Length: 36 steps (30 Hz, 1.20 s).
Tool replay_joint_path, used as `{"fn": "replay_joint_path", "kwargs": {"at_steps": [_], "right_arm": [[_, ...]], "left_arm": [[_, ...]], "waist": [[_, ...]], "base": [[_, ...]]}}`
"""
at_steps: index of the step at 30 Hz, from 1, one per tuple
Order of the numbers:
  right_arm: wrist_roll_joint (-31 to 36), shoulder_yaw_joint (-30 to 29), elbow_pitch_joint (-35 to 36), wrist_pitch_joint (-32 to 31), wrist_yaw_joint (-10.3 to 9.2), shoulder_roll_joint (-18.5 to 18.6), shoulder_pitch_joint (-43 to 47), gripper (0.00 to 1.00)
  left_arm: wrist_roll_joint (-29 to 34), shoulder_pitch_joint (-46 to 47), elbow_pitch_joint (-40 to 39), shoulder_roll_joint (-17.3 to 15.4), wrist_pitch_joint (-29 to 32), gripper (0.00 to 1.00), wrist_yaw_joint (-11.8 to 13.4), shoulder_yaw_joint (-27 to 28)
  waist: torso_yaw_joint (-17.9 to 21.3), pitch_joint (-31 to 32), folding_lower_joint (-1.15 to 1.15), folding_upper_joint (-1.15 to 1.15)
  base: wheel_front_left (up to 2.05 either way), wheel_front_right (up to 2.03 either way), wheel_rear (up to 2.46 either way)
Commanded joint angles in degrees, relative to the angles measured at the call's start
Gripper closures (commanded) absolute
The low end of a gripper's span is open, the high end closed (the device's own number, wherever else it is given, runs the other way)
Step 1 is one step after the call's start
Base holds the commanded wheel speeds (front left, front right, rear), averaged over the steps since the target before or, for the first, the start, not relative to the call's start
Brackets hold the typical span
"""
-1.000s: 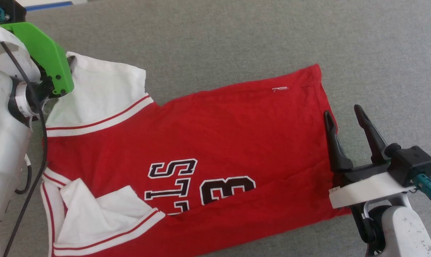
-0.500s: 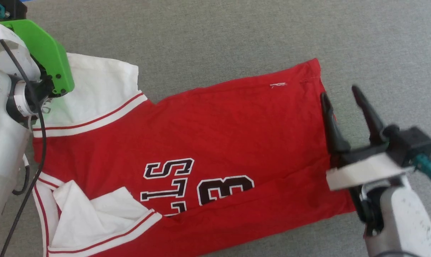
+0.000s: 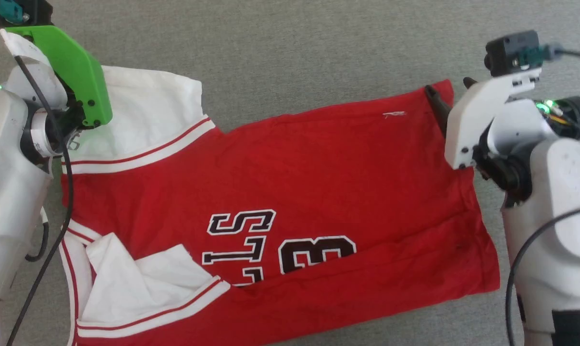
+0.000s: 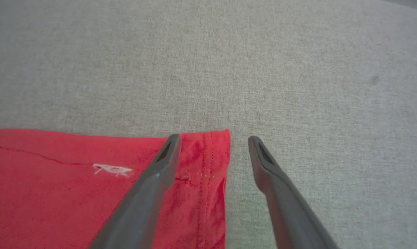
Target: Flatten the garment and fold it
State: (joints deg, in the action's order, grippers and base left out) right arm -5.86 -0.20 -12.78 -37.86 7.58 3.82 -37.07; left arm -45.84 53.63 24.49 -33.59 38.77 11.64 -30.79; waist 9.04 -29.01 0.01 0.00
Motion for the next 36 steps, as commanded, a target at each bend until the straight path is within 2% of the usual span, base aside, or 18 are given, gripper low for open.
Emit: {"fn": "replay_joint_path", "kwargs": {"at_steps": [1, 7, 8, 10, 11, 13, 15, 19, 21, 22, 23, 27, 31, 36], "right_arm": [[0.78, -0.31, -0.90, -2.36, -0.09, 0.11, -1.57, 0.00], [1.45, -1.22, -4.92, -12.73, -0.09, -0.13, -5.34, 0.00], [1.52, -1.36, -5.55, -14.34, -0.09, -0.16, -5.64, 0.43], [1.82, -1.48, -6.15, -16.32, -0.09, -0.20, -6.03, 0.72], [1.91, -1.45, -6.26, -16.88, -0.09, -0.21, -6.12, 0.91], [1.87, -1.56, -6.22, -17.28, -0.09, -0.17, -6.04, 1.00], [1.94, -1.15, -5.62, -16.47, -0.09, 0.16, -5.34, 1.00], [1.10, -0.43, -2.78, -9.09, -0.09, 0.71, -1.82, 1.00], [0.56, -0.30, -0.99, -4.03, -0.09, 0.94, 0.85, 1.00], [-0.35, -0.24, 0.88, 1.80, -0.09, 0.90, 3.87, 1.00], [-0.87, -0.35, 2.04, 5.69, -0.09, 0.85, 5.60, 1.00], [-1.64, -1.24, 4.14, 16.45, -0.09, 0.40, 12.39, 1.00], [-1.79, -1.91, 5.42, 24.28, -0.09, -0.01, 17.90, 1.00], [-1.93, -2.96, 4.68, 28.26, -0.09, -0.34, 23.21, 1.00]], "left_arm": [[0.36, 0.38, 0.13, 0.27, -0.22, 1.00, -0.23, -0.35], [0.33, 0.95, 0.23, 1.05, -1.48, 1.00, -0.99, -0.58], [0.22, 0.93, 0.35, 1.32, -1.82, 1.00, -1.20, -0.60], [0.13, 0.92, 0.59, 1.70, -2.41, 1.00, -1.62, -0.71], [0.14, 0.91, 0.69, 1.84, -2.71, 1.00, -1.84, -0.79], [0.36, 0.84, 0.82, 2.16, -4.06, 1.00, -2.37, -0.93], [0.35, 0.37, 1.01, 2.55, -6.30, 1.00, -3.10, -0.71], [1.04, -2.06, 0.83, 3.05, -14.69, 1.00, -4.94, 0.15], [1.61, -4.04, 0.48, 3.19, -19.73, 1.00, -6.02, 0.45], [1.46, -6.63, -0.12, 3.53, -24.99, 1.00, -7.17, 1.20], [1.38, -8.33, -0.56, 3.73, -27.78, 1.00, -7.62, 1.57], [0.90, -15.53, -3.54, 4.48, -37.67, 1.00, -8.45, 3.12], [-0.16, -24.02, -7.84, 4.90, -45.15, 1.00, -8.06, 4.69], [-3.35, -34.77, -13.59, 5.46, -49.73, 1.00, -5.90, 7.28]], "waist": [[-0.56, -0.54, -0.01, 0.00], [-1.55, -1.14, -0.01, 0.00], [-1.73, -1.10, -0.01, 0.00], [-2.02, -0.99, -0.01, 0.00], [-2.16, -0.91, -0.01, 0.00], [-2.60, -0.57, -0.01, 0.00], [-3.09, 0.05, -0.01, 0.00], [-4.06, 2.58, -0.01, 0.00], [-4.60, 4.32, -0.01, 0.00], [-5.11, 6.31, -0.01, 0.00], [-5.45, 7.45, -0.01, 0.00], [-6.45, 11.85, -0.01, 0.00], [-7.31, 15.43, -0.01, 0.00], [-8.34, 18.86, -0.01, 0.00]], "base": [[0.00, 0.00, 0.00], [0.00, 0.00, 0.00], [0.00, 0.00, 0.00], [0.00, 0.00, 0.00], [0.00, 0.00, 0.00], [0.00, 0.00, 0.00], [0.00, 0.00, 0.00], [0.00, 0.00, 0.00], [0.00, 0.00, 0.00], [0.00, 0.00, 0.00], [0.00, 0.00, 0.00], [0.00, 0.00, 0.00], [0.00, 0.00, 0.00], [0.00, 0.00, 0.00]]}}
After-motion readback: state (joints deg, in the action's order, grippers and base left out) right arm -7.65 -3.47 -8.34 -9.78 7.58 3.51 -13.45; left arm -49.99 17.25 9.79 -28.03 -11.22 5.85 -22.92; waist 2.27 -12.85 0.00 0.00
